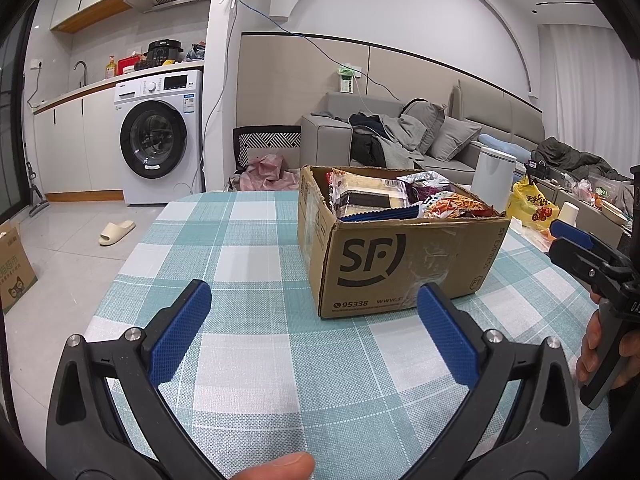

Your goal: Organize snacks

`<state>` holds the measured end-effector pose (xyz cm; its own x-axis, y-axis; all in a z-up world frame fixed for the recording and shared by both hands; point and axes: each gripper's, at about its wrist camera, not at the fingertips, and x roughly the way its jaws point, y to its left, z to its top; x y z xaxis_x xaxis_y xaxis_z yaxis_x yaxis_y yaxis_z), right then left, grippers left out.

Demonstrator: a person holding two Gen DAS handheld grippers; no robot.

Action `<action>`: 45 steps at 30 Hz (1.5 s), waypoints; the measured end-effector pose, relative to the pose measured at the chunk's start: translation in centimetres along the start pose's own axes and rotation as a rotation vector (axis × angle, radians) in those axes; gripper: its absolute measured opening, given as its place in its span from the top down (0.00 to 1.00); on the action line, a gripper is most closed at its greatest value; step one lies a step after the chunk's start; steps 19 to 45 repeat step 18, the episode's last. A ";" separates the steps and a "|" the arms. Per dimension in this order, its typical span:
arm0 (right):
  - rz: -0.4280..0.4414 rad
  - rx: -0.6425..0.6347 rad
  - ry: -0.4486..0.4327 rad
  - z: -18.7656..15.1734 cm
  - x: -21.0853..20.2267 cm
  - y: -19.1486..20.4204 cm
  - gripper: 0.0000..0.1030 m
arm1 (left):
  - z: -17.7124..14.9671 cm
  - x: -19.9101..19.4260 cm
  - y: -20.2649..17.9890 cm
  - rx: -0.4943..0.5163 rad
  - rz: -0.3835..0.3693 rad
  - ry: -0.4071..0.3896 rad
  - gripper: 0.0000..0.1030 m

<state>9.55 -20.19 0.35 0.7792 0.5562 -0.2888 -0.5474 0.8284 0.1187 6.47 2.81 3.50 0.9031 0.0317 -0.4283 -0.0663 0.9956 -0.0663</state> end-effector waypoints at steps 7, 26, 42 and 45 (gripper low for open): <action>0.000 -0.001 -0.003 0.0 0.0 0.1 0.00 | 0.0 0.0 0.0 0.002 0.000 -0.001 0.00; -0.001 -0.003 -0.002 0.0 0.0 0.1 0.00 | 0.0 0.1 0.0 0.002 -0.001 -0.002 0.00; -0.001 -0.003 -0.002 0.0 0.0 0.1 0.00 | 0.0 0.1 0.0 0.002 -0.001 -0.002 0.00; -0.001 -0.003 -0.002 0.0 0.0 0.1 0.00 | 0.0 0.1 0.0 0.002 -0.001 -0.002 0.00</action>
